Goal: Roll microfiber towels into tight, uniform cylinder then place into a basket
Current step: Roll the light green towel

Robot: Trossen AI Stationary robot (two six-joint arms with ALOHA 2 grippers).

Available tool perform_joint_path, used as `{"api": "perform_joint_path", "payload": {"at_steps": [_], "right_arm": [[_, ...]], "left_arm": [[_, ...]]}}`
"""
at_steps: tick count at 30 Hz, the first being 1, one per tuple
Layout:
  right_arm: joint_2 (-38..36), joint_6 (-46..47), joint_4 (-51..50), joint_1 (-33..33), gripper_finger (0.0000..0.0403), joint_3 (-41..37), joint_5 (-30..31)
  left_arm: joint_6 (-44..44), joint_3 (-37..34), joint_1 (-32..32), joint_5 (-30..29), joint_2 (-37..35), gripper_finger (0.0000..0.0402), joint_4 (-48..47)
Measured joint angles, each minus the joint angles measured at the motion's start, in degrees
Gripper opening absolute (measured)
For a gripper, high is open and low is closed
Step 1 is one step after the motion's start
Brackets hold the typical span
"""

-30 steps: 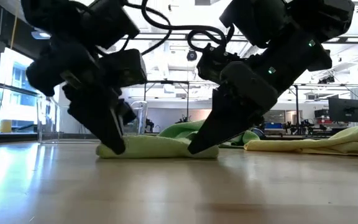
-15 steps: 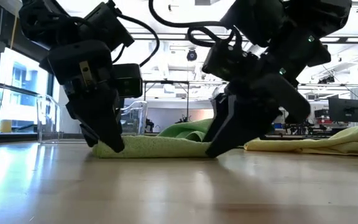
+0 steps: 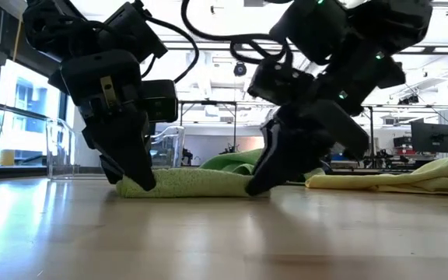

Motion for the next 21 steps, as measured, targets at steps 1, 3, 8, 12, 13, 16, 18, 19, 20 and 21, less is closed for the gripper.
{"api": "perform_joint_path", "payload": {"at_steps": [1, 3, 8, 12, 13, 16, 18, 19, 20, 21], "right_arm": [[0.00, 1.65, -0.04, -0.52, 0.0016, 0.00, -1.35], [0.01, 5.21, 0.39, -1.85, 0.0008, 0.00, -5.90], [0.14, 14.12, 2.04, -6.33, 0.0014, -0.07, -18.67], [0.35, 21.00, 2.40, -9.85, 0.0004, -0.07, -27.06], [0.37, 22.57, 2.13, -10.51, 0.0004, -0.04, -27.96], [0.35, 25.87, 1.42, -11.67, 0.0005, -0.02, -29.04], [0.29, 26.94, 1.07, -12.06, 0.0005, -0.04, -29.17], [0.26, 27.27, 0.97, -12.10, 0.0005, -0.06, -29.19], [0.26, 27.36, 0.93, -12.11, 0.0005, -0.07, -29.10], [0.23, 27.38, 0.85, -12.08, 0.0005, -0.07, -28.79]], "left_arm": [[0.02, -0.03, -0.03, -0.26, -0.25, 0.0015, -0.07], [0.69, -0.15, -0.11, -1.02, -0.78, 0.0029, -0.76], [3.55, -0.26, -0.14, -1.16, -1.91, 0.0070, -1.99], [8.10, -0.25, -0.20, -1.74, -3.78, 0.0094, -3.78], [9.42, -0.31, -0.20, -2.24, -4.48, 0.0098, -4.70], [13.85, -0.48, -0.42, -4.47, -7.54, 0.0106, -8.36], [16.64, -0.62, -0.67, -6.20, -10.59, 0.0108, -11.32], [17.72, -0.52, -0.86, -7.50, -11.88, 0.0108, -12.27], [18.69, -0.49, -1.06, -9.01, -13.62, 0.0108, -13.88], [19.39, -0.59, -1.38, -10.59, -15.32, 0.0108, -15.16]]}}
